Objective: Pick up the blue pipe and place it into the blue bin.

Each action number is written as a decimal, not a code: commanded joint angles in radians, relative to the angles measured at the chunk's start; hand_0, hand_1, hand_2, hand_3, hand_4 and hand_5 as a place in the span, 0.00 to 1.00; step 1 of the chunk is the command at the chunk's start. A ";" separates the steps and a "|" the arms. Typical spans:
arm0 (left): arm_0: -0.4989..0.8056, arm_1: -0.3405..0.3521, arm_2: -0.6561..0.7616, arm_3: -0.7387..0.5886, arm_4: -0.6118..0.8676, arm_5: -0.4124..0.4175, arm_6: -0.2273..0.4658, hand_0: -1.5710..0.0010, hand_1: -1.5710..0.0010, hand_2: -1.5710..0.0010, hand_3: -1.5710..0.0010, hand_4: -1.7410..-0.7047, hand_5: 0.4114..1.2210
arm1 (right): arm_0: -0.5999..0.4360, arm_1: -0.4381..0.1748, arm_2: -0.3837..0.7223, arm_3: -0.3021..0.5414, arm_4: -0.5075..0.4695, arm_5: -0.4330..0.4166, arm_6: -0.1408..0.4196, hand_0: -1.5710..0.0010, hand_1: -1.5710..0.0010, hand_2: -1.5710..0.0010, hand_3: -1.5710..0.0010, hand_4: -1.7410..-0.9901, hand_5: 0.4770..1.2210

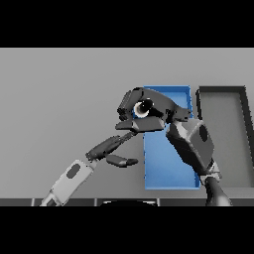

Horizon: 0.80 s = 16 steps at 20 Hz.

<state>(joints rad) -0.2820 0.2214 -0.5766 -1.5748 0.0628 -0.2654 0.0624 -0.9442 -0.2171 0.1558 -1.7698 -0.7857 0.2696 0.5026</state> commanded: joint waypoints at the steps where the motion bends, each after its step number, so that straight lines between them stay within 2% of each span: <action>1: -0.004 0.000 0.000 -0.005 -0.003 0.003 0.000 1.00 1.00 1.00 1.00 0.84 0.09 | -0.032 -0.014 -0.021 0.035 0.008 -0.021 -0.006 0.00 0.00 0.00 0.00 0.33 1.00; 3: -0.006 -0.007 -0.005 -0.001 -0.007 0.007 0.026 1.00 1.00 1.00 1.00 0.85 0.09 | -0.085 -0.046 -0.062 0.102 0.037 -0.066 -0.032 0.00 0.00 0.00 0.00 0.32 1.00; 5: -0.005 -0.014 -0.008 -0.007 -0.010 0.016 0.043 1.00 1.00 1.00 1.00 0.86 0.09 | -0.084 -0.092 -0.090 0.176 0.094 -0.071 -0.055 0.00 0.00 0.00 0.00 0.32 1.00; 7: -0.001 0.008 0.003 -0.016 -0.012 0.016 0.026 1.00 1.00 1.00 1.00 0.87 0.08 | -0.073 -0.130 -0.114 0.249 0.134 -0.076 -0.058 0.00 0.00 0.00 0.00 0.32 1.00; 11: -0.005 0.011 0.011 -0.017 -0.014 0.024 0.037 1.00 1.00 1.00 1.00 0.88 0.07 | -0.002 -0.193 -0.178 0.371 0.152 -0.086 -0.035 0.00 0.00 0.00 0.00 0.32 1.00; 14: -0.005 0.014 0.006 -0.007 -0.029 0.025 0.030 1.00 1.00 1.00 1.00 0.89 0.06 | 0.085 -0.202 -0.189 0.420 0.185 -0.111 -0.032 0.00 0.00 0.00 0.00 0.32 1.00; 16: 0.001 0.015 0.004 -0.014 -0.036 0.030 0.017 1.00 1.00 1.00 1.00 0.88 0.06 | 0.164 -0.205 -0.180 0.403 0.196 -0.128 -0.013 0.00 0.00 0.00 0.00 0.32 1.00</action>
<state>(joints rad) -0.2807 0.2370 -0.5726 -1.5885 0.0272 -0.2357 0.0787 -0.7781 -0.4213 -0.0242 -1.3661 -0.5908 0.1434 0.4937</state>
